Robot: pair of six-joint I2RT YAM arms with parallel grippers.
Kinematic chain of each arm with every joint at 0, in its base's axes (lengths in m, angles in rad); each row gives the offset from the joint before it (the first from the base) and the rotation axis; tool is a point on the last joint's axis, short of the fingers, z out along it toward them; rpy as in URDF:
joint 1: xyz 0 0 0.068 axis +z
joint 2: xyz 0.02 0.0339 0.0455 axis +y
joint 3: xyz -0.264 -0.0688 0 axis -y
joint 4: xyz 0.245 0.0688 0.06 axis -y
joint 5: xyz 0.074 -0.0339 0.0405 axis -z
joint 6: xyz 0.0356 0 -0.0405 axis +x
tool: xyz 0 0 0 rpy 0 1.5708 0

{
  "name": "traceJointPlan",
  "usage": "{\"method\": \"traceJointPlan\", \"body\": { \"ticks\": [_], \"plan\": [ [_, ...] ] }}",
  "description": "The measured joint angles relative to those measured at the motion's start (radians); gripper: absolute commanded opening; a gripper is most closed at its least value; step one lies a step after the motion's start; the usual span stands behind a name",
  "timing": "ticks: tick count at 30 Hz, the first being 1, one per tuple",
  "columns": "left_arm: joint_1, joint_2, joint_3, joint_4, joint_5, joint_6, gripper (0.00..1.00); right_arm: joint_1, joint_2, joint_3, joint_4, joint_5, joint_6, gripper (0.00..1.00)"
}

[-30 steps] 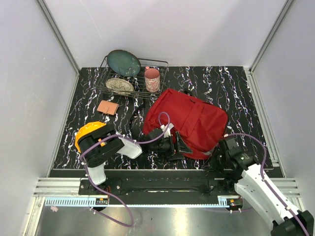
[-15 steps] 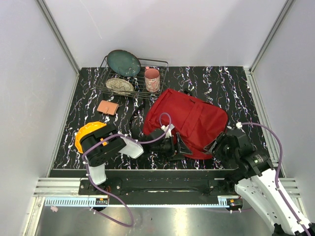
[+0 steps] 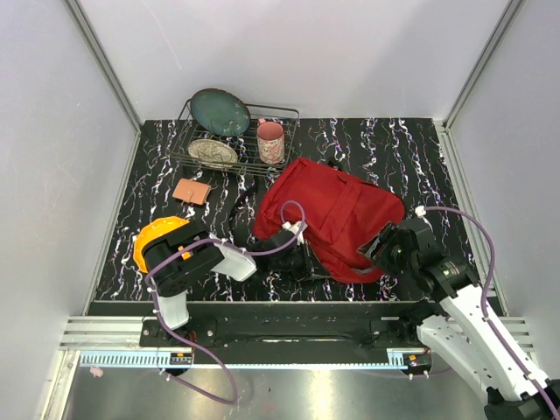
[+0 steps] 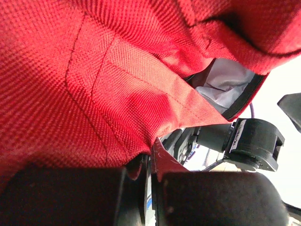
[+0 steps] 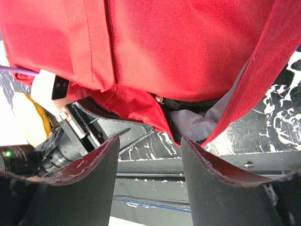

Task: Pack the student bag
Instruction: Zip the student bag at the center of the board.

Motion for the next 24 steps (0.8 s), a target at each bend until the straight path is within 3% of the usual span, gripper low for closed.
{"method": "traceJointPlan", "body": {
  "ticks": [3, 7, 11, 16, 17, 19, 22, 24],
  "plan": [
    [0.0, -0.019, -0.059, 0.079, -0.018, 0.022, 0.0, 0.0, 0.047, -0.002, 0.031, -0.01, -0.003, 0.61],
    [0.004, -0.118, -0.161, 0.147, -0.053, 0.092, 0.0, 0.0, 0.113, -0.049, 0.093, -0.065, -0.008, 0.51],
    [0.008, -0.176, -0.201, 0.254, -0.068, 0.159, 0.0, 0.009, 0.141, -0.164, 0.151, -0.14, -0.001, 0.29],
    [0.025, -0.148, -0.214, 0.383, -0.042, 0.182, 0.03, 0.088, 0.14, -0.259, 0.22, -0.182, 0.028, 0.17],
    [0.03, -0.134, -0.214, 0.407, -0.033, 0.18, 0.07, 0.109, 0.14, -0.273, 0.241, -0.186, 0.038, 0.17],
    [0.04, -0.103, -0.214, 0.443, -0.016, 0.169, 0.42, 0.142, 0.139, -0.299, 0.28, -0.19, 0.056, 0.16],
    [0.043, -0.078, -0.216, 0.465, 0.004, 0.139, 0.75, 0.162, 0.139, -0.336, 0.314, -0.182, 0.076, 0.15],
    [0.04, -0.077, -0.226, 0.485, 0.012, 0.112, 0.79, 0.164, 0.136, -0.354, 0.327, -0.175, 0.091, 0.14]
  ]
}}
